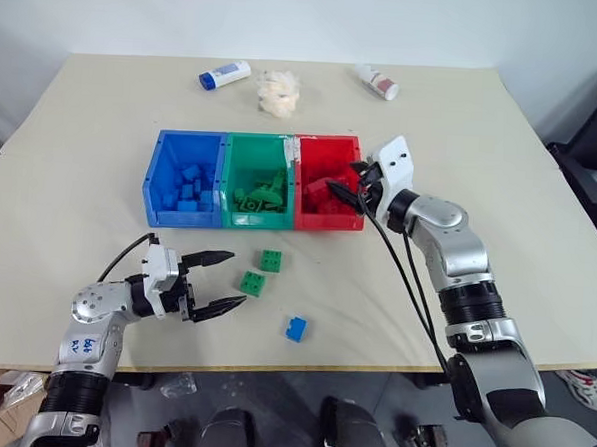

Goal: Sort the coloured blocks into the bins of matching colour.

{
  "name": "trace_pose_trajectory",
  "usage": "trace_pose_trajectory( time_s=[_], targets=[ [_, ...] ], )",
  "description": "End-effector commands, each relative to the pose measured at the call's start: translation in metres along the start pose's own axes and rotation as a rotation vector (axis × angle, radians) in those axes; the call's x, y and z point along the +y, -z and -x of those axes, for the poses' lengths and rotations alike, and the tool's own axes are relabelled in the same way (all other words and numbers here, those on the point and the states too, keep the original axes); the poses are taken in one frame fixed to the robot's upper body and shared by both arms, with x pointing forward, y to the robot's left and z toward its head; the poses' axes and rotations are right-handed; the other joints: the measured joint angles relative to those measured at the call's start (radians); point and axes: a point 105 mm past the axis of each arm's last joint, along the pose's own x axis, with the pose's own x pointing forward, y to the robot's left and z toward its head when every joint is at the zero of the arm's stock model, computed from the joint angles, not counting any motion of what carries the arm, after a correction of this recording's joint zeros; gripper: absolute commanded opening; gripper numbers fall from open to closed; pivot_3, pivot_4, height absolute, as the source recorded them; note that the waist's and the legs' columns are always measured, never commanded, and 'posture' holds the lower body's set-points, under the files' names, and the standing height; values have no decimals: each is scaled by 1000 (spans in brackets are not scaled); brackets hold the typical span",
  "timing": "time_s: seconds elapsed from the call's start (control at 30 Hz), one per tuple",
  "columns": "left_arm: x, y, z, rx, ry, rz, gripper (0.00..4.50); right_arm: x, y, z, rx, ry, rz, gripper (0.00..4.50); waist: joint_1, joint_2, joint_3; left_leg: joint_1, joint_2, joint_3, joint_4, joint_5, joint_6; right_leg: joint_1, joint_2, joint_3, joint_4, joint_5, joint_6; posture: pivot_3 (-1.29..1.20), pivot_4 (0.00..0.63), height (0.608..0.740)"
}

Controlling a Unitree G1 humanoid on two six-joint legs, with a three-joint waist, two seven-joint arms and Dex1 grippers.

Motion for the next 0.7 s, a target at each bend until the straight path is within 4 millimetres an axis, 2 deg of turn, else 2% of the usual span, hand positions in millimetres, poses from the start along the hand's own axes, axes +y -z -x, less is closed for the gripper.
trace_pose_trajectory(
  time_s=[0.03, 0.17, 0.33, 0.47, 0.7],
  targets=[
    [-1, -3, 1, -9, 8, -19, 4500, 1, -15, 9, -66, -28, 40, 4481, -1, 0, 0, 0, 0, 0, 0, 0, 0, 0, 0, 0, 0, 0, 0, 0, 150, 740],
    [-1, -2, 1, -8, 11, -16, 4500, 9, -12, 24, -61, -90, 61, 4481, 0, 0, 0, 0, 0, 0, 0, 0, 0, 0, 0, 1, 0, 0, 0, 0, 150, 740],
    [-2, -2, 0, -8, 20, -13, 4500, 27, -9, 53, -70, -233, 98, 4481, 2, 0, 0, 0, 0, 0, 1, 0, 0, 0, 0, 1, 1, 0, 0, 0, 150, 740],
    [-1, -2, 3, 2, 23, -13, 4500, 42, 11, 101, -6, -387, 102, 4481, 10, 0, 0, 0, 0, 0, 1, 0, 0, 0, 0, 1, 1, 0, 0, 0, 150, 740],
    [-9, -1, 24, 46, -2, -3, 4500, 44, 38, 156, 156, -449, 64, 4481, -1, -1, 0, 2, 0, 2, 2, -1, 1, 0, 0, 3, 0, 1, 1, 0, 150, 740]
  ],
)
